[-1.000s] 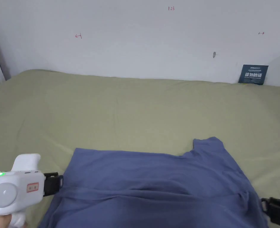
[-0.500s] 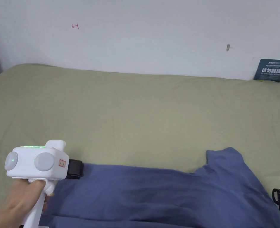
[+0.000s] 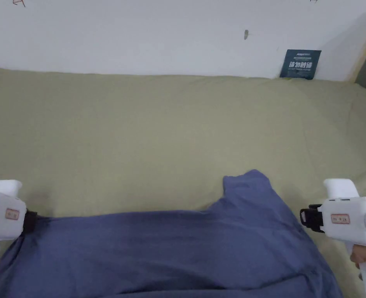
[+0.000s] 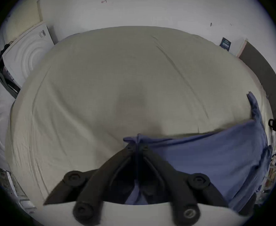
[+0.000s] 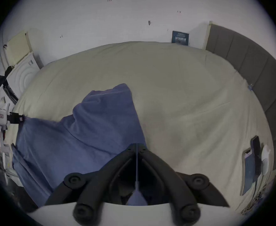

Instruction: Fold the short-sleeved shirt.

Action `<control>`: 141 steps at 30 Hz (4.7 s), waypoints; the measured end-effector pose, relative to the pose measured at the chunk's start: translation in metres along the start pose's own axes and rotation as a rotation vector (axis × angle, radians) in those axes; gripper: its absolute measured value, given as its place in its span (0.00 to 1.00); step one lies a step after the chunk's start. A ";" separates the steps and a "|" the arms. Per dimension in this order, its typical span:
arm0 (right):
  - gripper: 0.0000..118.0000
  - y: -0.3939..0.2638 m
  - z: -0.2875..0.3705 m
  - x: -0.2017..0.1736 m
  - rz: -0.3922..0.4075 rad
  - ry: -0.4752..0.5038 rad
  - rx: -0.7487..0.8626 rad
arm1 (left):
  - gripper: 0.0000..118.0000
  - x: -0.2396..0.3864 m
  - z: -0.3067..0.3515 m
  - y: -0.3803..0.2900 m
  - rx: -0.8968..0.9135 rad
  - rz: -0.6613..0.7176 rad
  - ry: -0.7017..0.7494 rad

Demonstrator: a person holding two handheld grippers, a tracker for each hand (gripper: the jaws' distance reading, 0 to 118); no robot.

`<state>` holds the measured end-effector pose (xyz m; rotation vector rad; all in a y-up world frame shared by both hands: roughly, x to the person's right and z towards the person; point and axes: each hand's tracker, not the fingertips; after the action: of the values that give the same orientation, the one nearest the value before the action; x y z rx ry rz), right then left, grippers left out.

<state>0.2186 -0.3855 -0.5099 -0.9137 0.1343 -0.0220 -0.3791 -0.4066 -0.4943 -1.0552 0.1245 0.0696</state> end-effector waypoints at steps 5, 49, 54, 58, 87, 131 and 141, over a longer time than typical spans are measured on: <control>0.76 0.011 -0.041 0.007 -0.017 0.020 -0.118 | 0.00 0.001 -0.007 0.000 -0.001 -0.002 0.017; 0.64 -0.208 0.183 -0.002 0.082 0.033 0.044 | 0.99 -0.056 0.162 -0.245 0.217 0.006 -0.126; 0.63 -0.172 0.216 -0.025 0.034 0.030 0.209 | 0.98 -0.028 0.204 -0.213 0.336 0.006 -0.081; 0.30 -0.136 0.259 -0.070 0.031 0.010 0.508 | 0.36 0.029 0.263 -0.184 0.552 -0.037 -0.063; 0.00 -0.124 0.310 -0.201 0.147 -0.095 0.903 | 0.00 0.109 0.326 -0.173 0.868 0.015 -0.028; 0.00 -0.143 0.241 -0.232 0.166 -0.091 0.675 | 0.96 -0.138 0.043 -0.196 -0.241 0.524 -1.042; 0.00 -0.150 0.259 -0.231 0.153 -0.087 0.680 | 0.08 -0.119 0.062 -0.198 -0.210 0.492 -0.842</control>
<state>0.0279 -0.2550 -0.2107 -0.2235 0.1044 0.1095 -0.4696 -0.4496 -0.2777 -1.1073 -0.3981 0.9748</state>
